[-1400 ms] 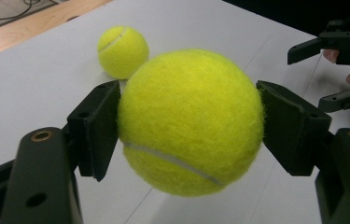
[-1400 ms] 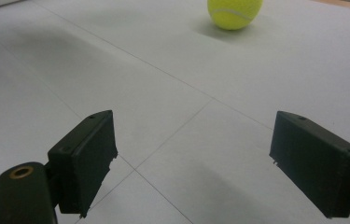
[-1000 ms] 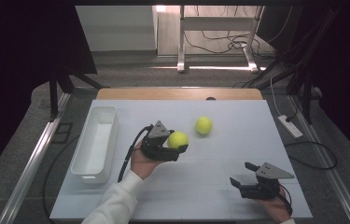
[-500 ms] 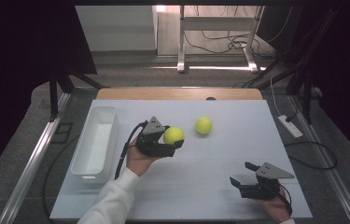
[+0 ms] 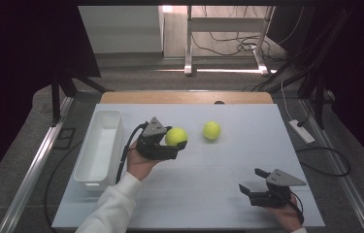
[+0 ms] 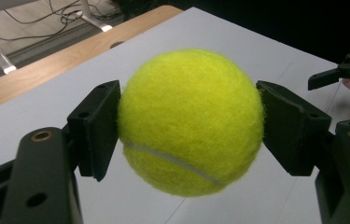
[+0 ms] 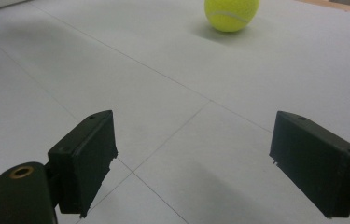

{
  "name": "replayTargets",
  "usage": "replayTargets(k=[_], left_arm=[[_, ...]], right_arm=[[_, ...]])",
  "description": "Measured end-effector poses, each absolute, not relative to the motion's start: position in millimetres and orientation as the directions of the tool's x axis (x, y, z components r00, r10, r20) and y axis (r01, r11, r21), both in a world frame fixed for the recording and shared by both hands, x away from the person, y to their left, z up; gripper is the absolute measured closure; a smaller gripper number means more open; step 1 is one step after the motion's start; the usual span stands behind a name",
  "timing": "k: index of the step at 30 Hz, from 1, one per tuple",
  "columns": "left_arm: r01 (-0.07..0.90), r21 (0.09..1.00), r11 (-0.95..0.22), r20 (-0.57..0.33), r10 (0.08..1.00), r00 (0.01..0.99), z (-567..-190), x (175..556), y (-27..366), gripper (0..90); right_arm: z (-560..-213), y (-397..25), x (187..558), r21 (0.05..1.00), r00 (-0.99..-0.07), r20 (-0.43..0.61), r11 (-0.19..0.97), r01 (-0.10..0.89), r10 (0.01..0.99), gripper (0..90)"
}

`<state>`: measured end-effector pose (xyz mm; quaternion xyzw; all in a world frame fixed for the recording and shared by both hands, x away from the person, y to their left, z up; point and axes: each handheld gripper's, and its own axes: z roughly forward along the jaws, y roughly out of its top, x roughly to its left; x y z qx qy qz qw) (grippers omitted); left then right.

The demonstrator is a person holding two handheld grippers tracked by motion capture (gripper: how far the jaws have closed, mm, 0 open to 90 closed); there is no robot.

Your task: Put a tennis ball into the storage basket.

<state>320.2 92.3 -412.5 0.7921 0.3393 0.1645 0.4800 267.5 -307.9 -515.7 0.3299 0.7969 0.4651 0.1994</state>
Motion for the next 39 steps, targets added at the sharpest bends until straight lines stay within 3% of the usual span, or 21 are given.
replayTargets(k=[39], left_arm=[[0.375, 0.888, -0.266, -0.052, 0.752, 0.657, -396, 324, 126, 26.7]], right_arm=[[-516, -308, 268, 0.872, -0.701, -0.019, 0.355, 0.338, 0.713, 14.2]])
